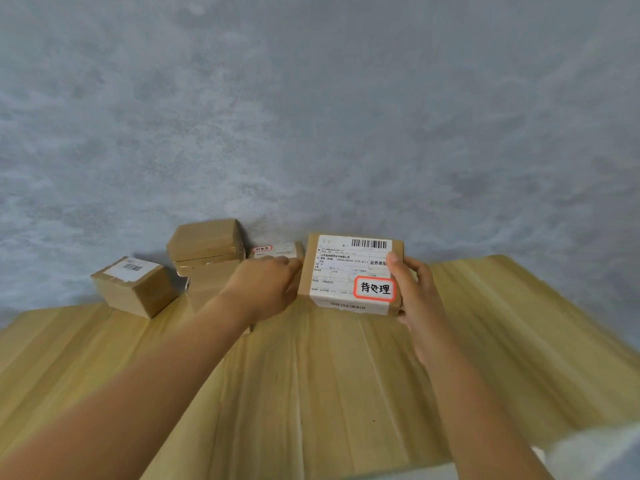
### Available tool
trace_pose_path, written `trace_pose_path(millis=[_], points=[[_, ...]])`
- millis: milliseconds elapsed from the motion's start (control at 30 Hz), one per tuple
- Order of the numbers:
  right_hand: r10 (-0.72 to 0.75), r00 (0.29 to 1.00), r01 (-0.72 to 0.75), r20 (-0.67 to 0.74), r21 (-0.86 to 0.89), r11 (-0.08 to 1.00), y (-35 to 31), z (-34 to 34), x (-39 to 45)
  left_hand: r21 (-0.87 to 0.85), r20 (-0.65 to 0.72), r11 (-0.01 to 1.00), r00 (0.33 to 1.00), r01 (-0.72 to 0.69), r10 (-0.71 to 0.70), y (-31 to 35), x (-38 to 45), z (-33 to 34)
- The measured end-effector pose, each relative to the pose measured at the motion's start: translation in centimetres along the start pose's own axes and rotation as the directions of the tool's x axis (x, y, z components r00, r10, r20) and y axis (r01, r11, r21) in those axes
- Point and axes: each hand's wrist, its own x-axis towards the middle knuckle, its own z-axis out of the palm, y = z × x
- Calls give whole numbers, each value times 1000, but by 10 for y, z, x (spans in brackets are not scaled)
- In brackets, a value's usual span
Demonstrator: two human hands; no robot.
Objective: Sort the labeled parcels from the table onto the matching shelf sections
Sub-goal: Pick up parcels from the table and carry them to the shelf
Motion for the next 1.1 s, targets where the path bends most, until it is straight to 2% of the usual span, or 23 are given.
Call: trace_pose_path(millis=[133, 267, 400, 467, 567, 833, 933, 1100], points=[[-27, 983, 16, -183, -60, 998, -5, -23, -38, -66, -113, 989, 986, -133, 125, 32, 6, 0], [-48, 947, 1, -319, -146, 989, -8, -48, -90, -49, -175, 969, 958, -240, 228, 69, 2, 5], [-23, 874, -42, -485, -121, 992, -20, -81, -153, -105, -192, 934, 929, -341, 318, 116, -14, -8], [1, 854, -55, -521, -89, 994, -27, -91, -173, -102, -201, 913, 907, -394, 369, 133, -19, -14], [-36, 795, -23, -605, -89, 996, -51, -117, -219, -102, -267, 863, 850, -494, 455, 170, -27, -44], [-136, 676, 59, -724, -131, 990, -125, -193, -362, -60, -463, 763, 695, -644, 550, 292, -78, -144], [-162, 662, 60, -731, -164, 985, -147, -228, -429, -107, -492, 717, 664, -689, 564, 350, -113, -180], [-208, 585, 62, -784, -212, 975, -167, -283, -539, -97, -548, 628, 568, -773, 615, 451, -179, -228]])
